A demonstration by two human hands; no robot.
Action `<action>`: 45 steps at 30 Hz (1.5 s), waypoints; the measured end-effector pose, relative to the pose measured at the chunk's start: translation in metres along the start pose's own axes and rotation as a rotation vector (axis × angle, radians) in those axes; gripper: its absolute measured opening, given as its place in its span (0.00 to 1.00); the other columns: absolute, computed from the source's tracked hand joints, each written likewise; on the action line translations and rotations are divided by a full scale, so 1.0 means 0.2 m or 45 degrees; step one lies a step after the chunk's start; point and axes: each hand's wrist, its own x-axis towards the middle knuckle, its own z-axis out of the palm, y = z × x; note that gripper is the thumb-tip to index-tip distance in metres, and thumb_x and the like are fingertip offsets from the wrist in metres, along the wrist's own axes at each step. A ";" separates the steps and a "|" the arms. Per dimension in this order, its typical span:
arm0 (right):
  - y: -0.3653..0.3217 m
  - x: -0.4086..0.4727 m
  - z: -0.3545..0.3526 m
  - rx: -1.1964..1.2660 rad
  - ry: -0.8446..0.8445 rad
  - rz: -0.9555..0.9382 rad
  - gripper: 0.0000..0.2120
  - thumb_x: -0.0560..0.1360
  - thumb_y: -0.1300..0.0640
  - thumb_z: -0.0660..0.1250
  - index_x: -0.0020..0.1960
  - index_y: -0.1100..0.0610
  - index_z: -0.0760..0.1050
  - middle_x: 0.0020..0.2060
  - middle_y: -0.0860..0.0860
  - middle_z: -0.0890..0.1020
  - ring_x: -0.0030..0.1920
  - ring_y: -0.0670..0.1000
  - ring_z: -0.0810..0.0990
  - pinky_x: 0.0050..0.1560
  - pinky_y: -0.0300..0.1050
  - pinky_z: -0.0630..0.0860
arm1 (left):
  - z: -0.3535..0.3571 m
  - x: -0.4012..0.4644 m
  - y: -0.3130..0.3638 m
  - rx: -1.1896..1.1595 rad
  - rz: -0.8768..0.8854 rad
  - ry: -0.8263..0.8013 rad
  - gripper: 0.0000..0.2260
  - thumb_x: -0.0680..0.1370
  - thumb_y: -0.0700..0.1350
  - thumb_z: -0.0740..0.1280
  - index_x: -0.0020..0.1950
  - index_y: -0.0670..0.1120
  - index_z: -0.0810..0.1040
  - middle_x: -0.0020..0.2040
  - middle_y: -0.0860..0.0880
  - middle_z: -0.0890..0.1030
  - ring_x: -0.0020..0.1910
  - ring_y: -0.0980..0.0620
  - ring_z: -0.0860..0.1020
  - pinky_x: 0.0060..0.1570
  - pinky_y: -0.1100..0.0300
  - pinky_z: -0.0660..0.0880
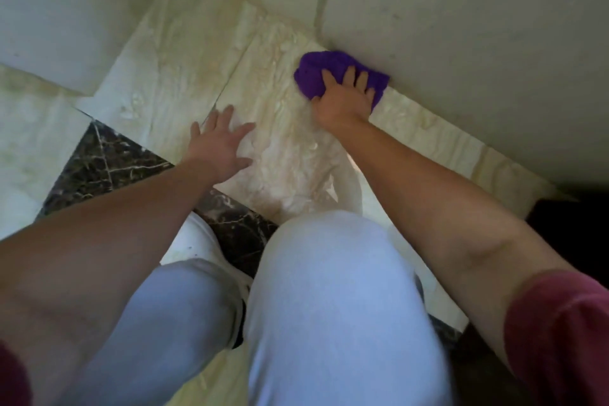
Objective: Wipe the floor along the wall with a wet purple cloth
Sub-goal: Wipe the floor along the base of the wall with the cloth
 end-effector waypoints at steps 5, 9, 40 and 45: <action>0.06 -0.05 -0.08 -0.120 -0.084 -0.039 0.30 0.80 0.42 0.55 0.80 0.41 0.50 0.81 0.56 0.51 0.80 0.62 0.49 0.76 0.65 0.53 | 0.00 -0.10 -0.11 -0.135 -0.096 -0.052 0.34 0.78 0.59 0.65 0.80 0.57 0.53 0.82 0.46 0.44 0.81 0.41 0.47 0.76 0.38 0.53; -0.03 -0.04 -0.13 -0.151 -0.129 0.029 0.29 0.81 0.45 0.56 0.80 0.43 0.51 0.81 0.58 0.52 0.80 0.63 0.51 0.76 0.65 0.54 | -0.02 -0.18 -0.28 -0.204 -0.119 -0.012 0.35 0.78 0.60 0.65 0.80 0.58 0.51 0.83 0.46 0.44 0.81 0.41 0.47 0.76 0.38 0.51; -1.68 0.59 -0.08 -0.186 0.065 -0.039 0.32 0.81 0.42 0.54 0.81 0.51 0.50 0.81 0.62 0.49 0.79 0.68 0.46 0.76 0.71 0.44 | 0.56 -0.43 -0.92 -0.665 -0.803 0.207 0.53 0.66 0.80 0.53 0.80 0.55 0.35 0.80 0.44 0.32 0.78 0.39 0.32 0.70 0.24 0.46; -1.60 0.38 0.09 -0.255 0.171 -0.519 0.30 0.77 0.46 0.60 0.78 0.51 0.61 0.80 0.62 0.55 0.80 0.63 0.49 0.78 0.67 0.45 | 0.53 -0.40 -0.92 -0.692 -0.778 0.145 0.52 0.67 0.78 0.56 0.79 0.56 0.31 0.78 0.43 0.28 0.77 0.38 0.29 0.69 0.23 0.44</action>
